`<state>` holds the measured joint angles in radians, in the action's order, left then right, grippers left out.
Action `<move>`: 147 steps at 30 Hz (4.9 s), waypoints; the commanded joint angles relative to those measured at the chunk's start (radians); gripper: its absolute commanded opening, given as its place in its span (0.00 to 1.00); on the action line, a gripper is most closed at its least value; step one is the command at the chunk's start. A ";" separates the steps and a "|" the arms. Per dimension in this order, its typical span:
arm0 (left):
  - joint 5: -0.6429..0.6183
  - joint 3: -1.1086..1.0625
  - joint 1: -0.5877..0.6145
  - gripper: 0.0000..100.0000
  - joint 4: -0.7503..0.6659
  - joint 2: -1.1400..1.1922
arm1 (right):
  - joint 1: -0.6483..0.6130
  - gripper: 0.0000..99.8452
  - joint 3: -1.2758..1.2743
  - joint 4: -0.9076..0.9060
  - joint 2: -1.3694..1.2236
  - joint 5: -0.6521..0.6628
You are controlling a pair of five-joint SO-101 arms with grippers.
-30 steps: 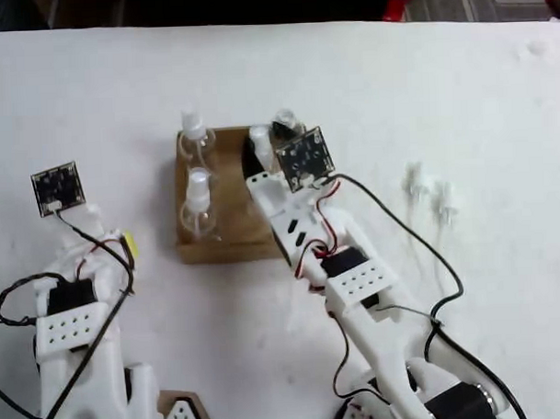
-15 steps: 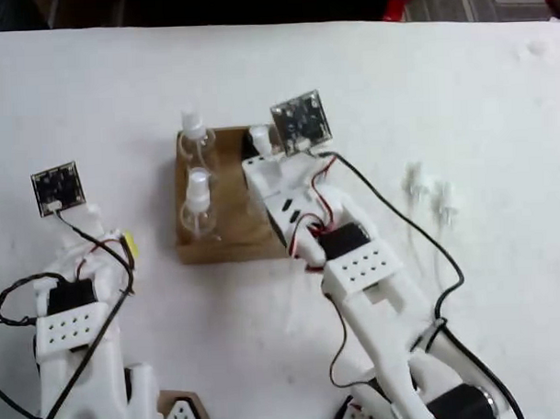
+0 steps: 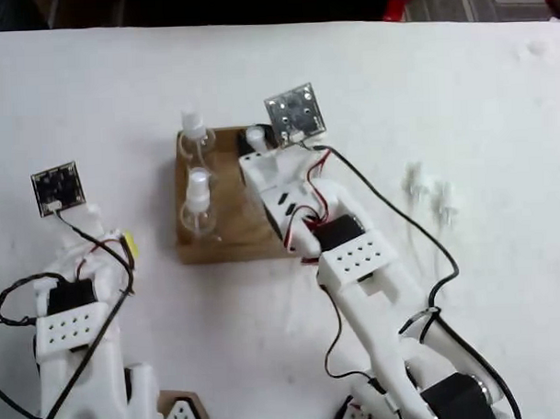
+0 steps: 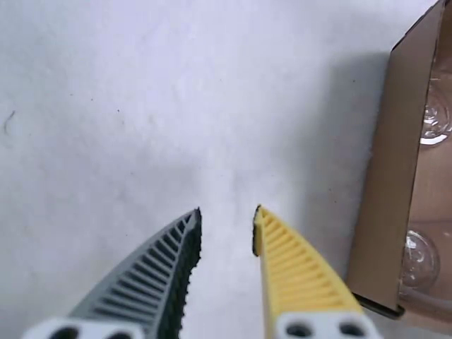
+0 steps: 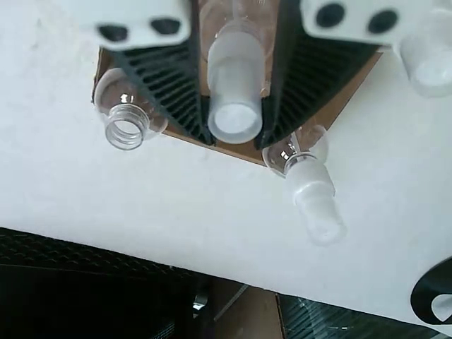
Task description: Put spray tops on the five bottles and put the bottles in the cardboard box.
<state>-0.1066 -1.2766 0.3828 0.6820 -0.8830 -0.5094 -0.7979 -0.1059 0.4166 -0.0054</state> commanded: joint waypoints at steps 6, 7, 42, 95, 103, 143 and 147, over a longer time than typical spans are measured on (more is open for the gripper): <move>0.009 0.005 -0.013 0.12 -0.031 -0.012 | -0.001 0.02 0.041 0.021 0.004 0.146; 0.009 0.005 -0.013 0.12 -0.031 -0.012 | -0.001 0.02 0.031 0.045 0.002 0.166; 0.009 0.005 -0.012 0.12 -0.031 -0.012 | 0.044 0.02 -0.203 0.300 -0.019 0.044; 0.009 0.005 -0.013 0.12 -0.031 -0.012 | 0.018 0.01 0.029 0.185 -0.111 -0.284; 0.009 0.005 -0.013 0.12 -0.031 -0.012 | 0.042 0.01 0.006 0.128 -0.105 -0.295; 0.009 0.005 -0.013 0.12 -0.031 -0.012 | -0.038 0.17 0.018 0.001 0.070 -0.180; 0.009 0.005 -0.013 0.12 -0.031 -0.012 | -0.015 0.17 0.074 -0.142 0.143 -0.180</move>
<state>-0.1066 -1.2766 0.3828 0.6820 -0.8830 -0.5524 -0.7902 -0.1703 0.4948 -0.2018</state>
